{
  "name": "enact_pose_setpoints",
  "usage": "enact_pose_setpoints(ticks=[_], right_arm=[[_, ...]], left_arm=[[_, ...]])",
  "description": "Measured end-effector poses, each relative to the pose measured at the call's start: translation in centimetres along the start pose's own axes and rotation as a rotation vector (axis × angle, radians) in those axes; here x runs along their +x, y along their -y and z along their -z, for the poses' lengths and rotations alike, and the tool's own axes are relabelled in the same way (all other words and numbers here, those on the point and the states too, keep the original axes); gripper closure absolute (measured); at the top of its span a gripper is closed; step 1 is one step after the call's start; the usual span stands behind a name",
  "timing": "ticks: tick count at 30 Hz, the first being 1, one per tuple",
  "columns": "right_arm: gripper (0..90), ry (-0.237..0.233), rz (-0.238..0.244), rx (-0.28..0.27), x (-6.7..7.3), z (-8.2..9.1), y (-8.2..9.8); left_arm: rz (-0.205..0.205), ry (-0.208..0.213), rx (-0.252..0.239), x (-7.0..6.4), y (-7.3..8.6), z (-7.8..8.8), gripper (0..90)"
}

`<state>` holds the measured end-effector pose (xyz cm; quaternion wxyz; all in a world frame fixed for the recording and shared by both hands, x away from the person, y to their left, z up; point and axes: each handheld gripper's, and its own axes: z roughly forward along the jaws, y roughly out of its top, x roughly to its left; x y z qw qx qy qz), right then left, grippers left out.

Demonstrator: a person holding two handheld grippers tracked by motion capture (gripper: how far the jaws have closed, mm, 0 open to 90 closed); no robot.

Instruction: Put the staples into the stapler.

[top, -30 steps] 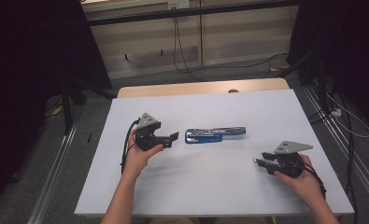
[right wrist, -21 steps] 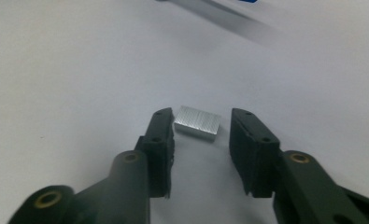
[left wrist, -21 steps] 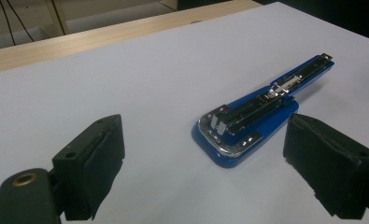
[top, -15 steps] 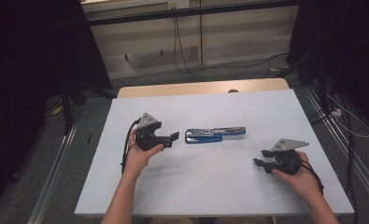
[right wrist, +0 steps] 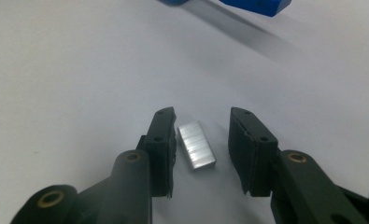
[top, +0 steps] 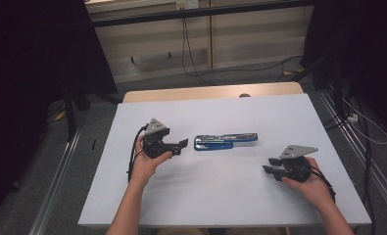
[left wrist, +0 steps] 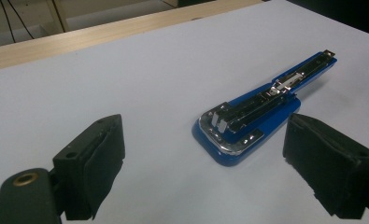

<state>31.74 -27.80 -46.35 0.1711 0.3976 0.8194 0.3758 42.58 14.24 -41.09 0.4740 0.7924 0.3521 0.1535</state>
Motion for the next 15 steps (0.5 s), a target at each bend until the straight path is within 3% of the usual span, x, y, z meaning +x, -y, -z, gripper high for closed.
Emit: enact_pose_setpoints(ticks=[6,10,15], right_arm=[[68.8,-0.008,-0.004,0.0,0.05,0.66,0.56],[79.2,-0.021,0.019,0.006,0.31,0.58,0.41],[79.2,-0.02,0.029,0.01,0.45,0.56,0.31]], left_arm=[[0.008,-0.008,-0.007,0.17,0.0,0.12,13.1],[0.006,-0.004,-0.005,0.1,-0.02,0.05,13.2],[0.003,-0.004,-0.004,0.07,-0.04,0.05,13.3]])
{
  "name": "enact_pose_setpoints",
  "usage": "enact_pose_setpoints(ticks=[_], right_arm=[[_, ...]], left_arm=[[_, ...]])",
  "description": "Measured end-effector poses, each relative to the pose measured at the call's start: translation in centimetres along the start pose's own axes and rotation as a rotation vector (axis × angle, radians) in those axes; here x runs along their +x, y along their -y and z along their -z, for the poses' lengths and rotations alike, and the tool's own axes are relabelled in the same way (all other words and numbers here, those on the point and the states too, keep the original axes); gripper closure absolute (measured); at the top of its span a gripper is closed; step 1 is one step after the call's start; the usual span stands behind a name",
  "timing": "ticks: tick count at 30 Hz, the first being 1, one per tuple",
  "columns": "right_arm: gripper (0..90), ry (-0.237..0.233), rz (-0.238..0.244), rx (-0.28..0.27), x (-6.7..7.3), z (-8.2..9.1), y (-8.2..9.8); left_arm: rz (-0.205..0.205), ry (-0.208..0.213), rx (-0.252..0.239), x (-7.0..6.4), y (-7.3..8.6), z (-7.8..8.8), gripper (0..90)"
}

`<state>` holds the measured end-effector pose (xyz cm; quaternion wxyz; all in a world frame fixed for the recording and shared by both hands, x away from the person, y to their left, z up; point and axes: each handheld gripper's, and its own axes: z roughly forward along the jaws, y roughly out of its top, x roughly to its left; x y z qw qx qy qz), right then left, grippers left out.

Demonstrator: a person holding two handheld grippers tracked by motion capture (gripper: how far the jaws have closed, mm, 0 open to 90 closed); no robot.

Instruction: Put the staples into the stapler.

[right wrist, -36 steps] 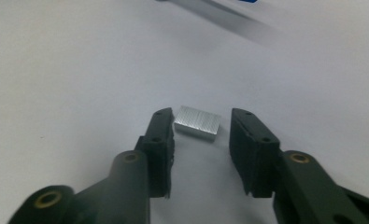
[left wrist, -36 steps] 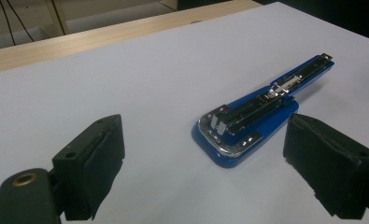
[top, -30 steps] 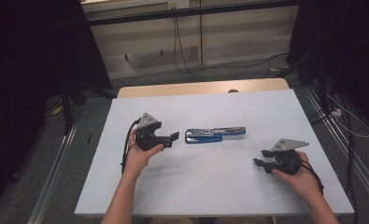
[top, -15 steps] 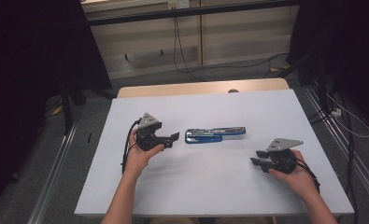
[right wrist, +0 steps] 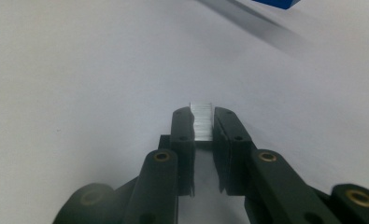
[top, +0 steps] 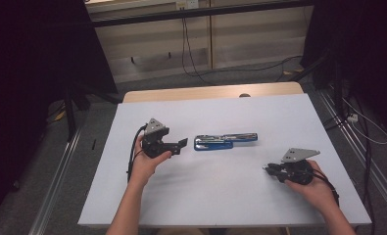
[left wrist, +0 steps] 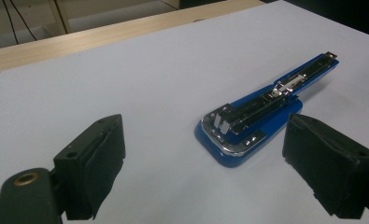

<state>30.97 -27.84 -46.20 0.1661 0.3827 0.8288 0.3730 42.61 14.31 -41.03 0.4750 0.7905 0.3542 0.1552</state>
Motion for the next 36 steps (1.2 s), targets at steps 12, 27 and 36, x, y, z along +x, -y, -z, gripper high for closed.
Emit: enact_pose_setpoints(ticks=[12,27,36], right_arm=[[79.1,-0.018,-0.001,-0.002,-0.1,-0.4,-0.2],[79.3,-0.045,-0.048,-0.038,-1.1,-0.1,-1.2],[79.4,-0.065,-0.005,-0.048,-1.2,-0.3,-3.4]], left_arm=[[-0.007,0.002,0.003,0.0,0.0,0.0,13.2],[0.022,0.008,0.006,0.4,0.2,0.3,9.0],[0.025,0.032,0.019,0.8,0.3,0.6,6.4]])
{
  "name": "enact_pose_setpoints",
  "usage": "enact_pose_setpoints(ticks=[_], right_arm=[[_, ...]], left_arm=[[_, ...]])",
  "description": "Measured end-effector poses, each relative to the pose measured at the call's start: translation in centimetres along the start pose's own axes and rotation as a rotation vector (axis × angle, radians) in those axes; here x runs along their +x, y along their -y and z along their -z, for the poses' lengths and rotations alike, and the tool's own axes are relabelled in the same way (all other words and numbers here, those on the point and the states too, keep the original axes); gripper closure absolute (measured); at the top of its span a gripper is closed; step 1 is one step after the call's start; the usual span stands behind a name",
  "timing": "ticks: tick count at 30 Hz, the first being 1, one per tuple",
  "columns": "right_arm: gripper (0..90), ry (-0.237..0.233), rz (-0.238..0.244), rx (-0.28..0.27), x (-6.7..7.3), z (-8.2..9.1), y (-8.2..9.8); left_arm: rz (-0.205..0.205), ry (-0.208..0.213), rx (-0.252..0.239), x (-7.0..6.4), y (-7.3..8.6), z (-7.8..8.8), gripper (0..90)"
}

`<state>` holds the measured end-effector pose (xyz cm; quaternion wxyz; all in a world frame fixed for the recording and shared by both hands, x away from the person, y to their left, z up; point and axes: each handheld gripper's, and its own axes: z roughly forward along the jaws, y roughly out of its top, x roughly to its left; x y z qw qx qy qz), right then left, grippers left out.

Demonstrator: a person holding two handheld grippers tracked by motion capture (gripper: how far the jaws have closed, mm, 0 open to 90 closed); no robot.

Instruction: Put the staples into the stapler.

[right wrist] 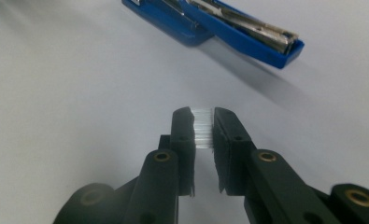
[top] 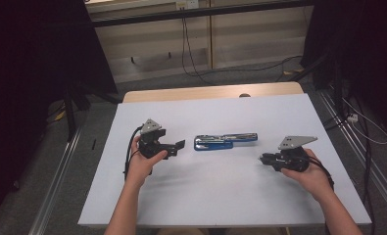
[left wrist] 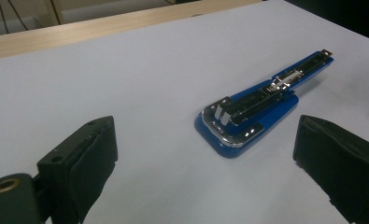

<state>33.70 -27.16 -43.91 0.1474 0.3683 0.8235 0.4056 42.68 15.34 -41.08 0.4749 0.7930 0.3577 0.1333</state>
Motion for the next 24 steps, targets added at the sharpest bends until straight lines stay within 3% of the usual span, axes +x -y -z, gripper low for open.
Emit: enact_pose_setpoints(ticks=[5,19,24], right_arm=[[79.3,-0.018,0.03,-0.012,-0.1,-0.3,-1.4],[79.3,-0.043,0.058,-0.045,-0.3,-1.0,-4.1],[79.3,-0.052,0.066,-0.055,-0.6,-1.2,-4.8]], left_arm=[[-0.006,0.006,0.015,0.0,0.1,0.0,6.3],[-0.002,0.006,0.007,0.2,0.2,0.5,5.5],[-0.005,0.007,0.032,0.2,0.5,0.2,5.5]])
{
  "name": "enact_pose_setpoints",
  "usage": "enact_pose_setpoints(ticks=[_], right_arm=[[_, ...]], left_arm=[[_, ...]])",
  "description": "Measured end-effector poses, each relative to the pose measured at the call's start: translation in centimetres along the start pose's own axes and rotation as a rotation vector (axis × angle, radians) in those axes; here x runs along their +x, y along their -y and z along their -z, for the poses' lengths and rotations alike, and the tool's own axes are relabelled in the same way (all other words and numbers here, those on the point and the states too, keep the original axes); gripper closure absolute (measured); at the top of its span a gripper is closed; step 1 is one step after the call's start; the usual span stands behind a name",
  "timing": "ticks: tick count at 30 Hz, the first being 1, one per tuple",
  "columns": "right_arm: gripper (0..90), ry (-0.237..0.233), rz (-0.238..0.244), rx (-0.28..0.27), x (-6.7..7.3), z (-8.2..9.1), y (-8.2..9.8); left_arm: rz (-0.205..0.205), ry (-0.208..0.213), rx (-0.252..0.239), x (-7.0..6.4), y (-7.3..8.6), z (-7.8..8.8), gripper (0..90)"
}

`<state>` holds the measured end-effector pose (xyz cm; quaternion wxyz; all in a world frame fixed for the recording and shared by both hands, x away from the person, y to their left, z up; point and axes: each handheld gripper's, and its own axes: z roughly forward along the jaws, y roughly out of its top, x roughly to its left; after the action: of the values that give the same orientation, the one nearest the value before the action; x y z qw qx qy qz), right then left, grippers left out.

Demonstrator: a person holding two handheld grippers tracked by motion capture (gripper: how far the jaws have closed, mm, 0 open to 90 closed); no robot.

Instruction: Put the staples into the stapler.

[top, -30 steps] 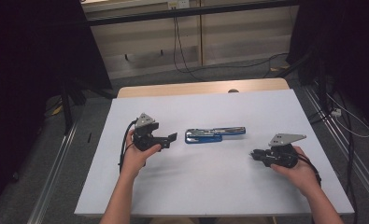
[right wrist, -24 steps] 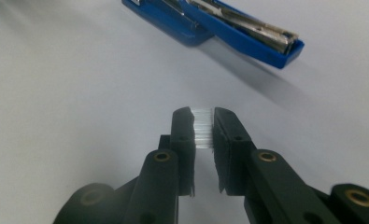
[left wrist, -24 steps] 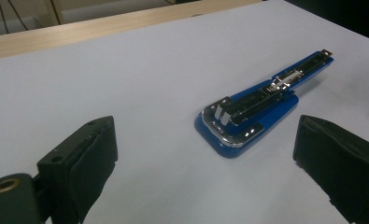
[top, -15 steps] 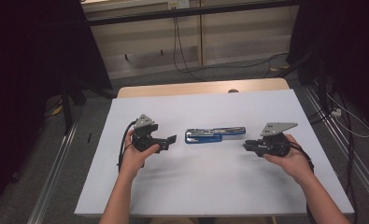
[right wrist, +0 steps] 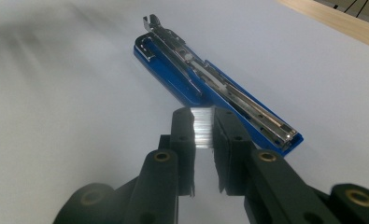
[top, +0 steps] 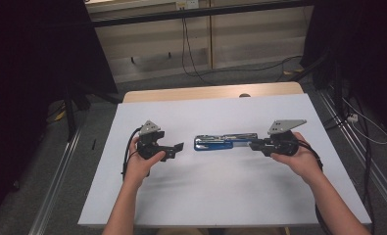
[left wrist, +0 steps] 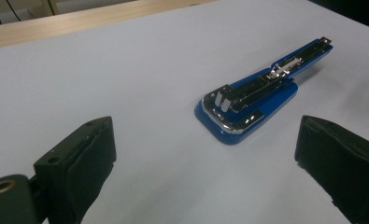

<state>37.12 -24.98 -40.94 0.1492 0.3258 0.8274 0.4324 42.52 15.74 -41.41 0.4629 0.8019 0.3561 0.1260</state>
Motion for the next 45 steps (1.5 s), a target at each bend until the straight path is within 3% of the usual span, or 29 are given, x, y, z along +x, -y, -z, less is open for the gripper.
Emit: enact_pose_setpoints(ticks=[11,20,45], right_arm=[[79.4,0.001,0.029,-0.027,-0.3,0.1,-1.6],[79.4,-0.046,0.055,-0.056,-0.4,-0.3,-2.7],[79.4,-0.086,0.092,-0.009,-0.7,-3.1,-4.7]], left_arm=[[-0.016,0.009,0.008,-0.3,0.3,0.0,5.5],[-0.021,-0.001,0.014,-0.2,1.1,0.6,5.5],[0.006,-0.005,0.002,0.4,1.9,1.5,5.6]])
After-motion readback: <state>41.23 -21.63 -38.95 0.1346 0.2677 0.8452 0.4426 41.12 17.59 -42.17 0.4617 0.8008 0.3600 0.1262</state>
